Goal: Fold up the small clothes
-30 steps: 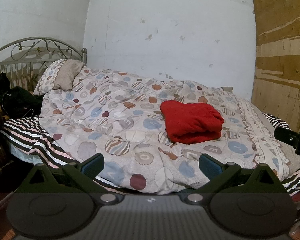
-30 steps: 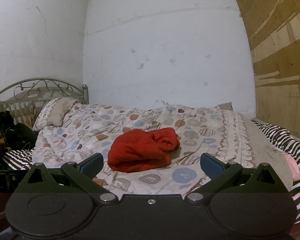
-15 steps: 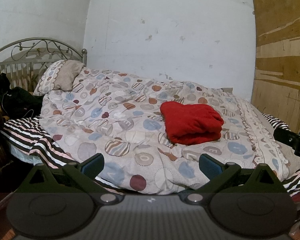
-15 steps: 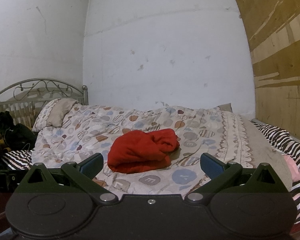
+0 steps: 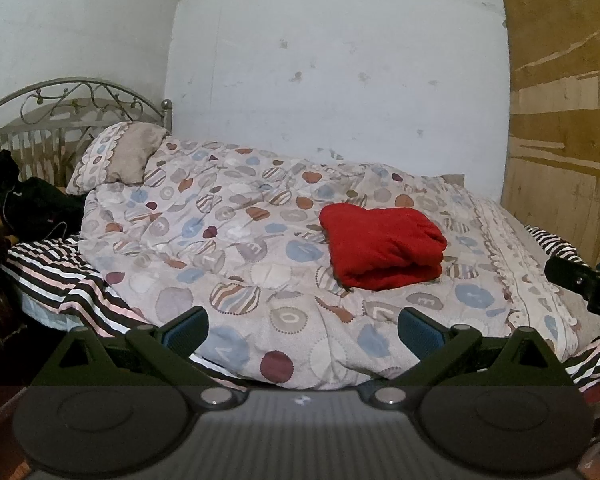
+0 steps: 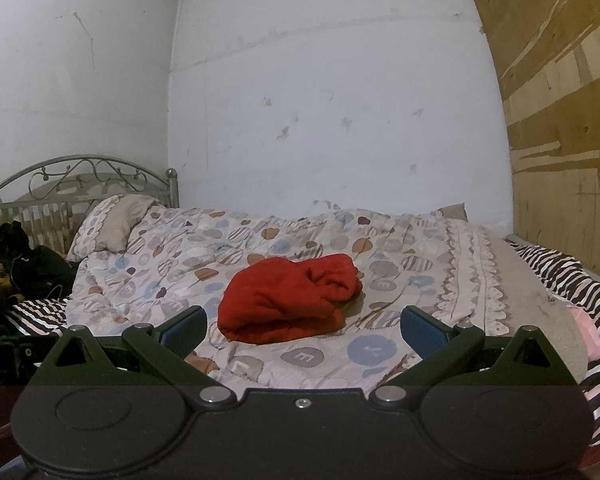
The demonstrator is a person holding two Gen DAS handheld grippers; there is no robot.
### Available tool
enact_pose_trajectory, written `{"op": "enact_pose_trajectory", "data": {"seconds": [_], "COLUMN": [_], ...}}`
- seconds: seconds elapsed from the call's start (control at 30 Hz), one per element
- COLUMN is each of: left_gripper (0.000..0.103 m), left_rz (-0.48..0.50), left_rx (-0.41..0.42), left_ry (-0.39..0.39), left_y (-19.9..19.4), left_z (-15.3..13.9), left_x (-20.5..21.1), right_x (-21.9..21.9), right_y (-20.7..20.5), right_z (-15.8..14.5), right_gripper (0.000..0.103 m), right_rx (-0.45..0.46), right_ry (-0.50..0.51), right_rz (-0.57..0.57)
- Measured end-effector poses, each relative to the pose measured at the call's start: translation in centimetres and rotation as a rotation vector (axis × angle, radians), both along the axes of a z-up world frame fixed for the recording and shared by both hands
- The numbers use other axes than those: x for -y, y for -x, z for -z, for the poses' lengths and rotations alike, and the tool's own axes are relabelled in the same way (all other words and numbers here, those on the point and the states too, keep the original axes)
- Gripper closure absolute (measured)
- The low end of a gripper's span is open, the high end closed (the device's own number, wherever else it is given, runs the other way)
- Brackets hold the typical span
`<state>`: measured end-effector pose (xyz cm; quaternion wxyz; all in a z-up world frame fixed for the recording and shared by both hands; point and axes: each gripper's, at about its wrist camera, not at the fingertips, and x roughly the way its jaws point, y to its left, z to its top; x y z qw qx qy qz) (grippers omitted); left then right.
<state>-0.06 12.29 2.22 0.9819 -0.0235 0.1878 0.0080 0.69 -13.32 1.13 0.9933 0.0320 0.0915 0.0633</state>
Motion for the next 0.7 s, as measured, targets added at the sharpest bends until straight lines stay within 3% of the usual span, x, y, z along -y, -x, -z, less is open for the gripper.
{"op": "enact_pose_trajectory", "data": {"seconds": [0.2,0.37,0.7], "left_gripper": [0.0,0.0,0.0], "left_rz": [-0.06,-0.075,-0.077], "left_rx": [-0.028,-0.045,-0.048], "left_ry": [-0.024,0.006,-0.012], "left_y": [-0.5,-0.67,-0.55], "left_z": [-0.18,0.18,0.48], "left_x": [0.13,-0.53,-0.55], "right_x": [0.02,0.05,0.05], "right_y": [-0.04,-0.08,-0.06], "right_z": [0.08,0.06,0.04], "right_gripper": [0.0,0.0,0.0], "right_rx": [0.002,0.002,0.002], "right_ry": [0.0,0.001,0.0], "right_rz": [0.001,0.001,0.0]}}
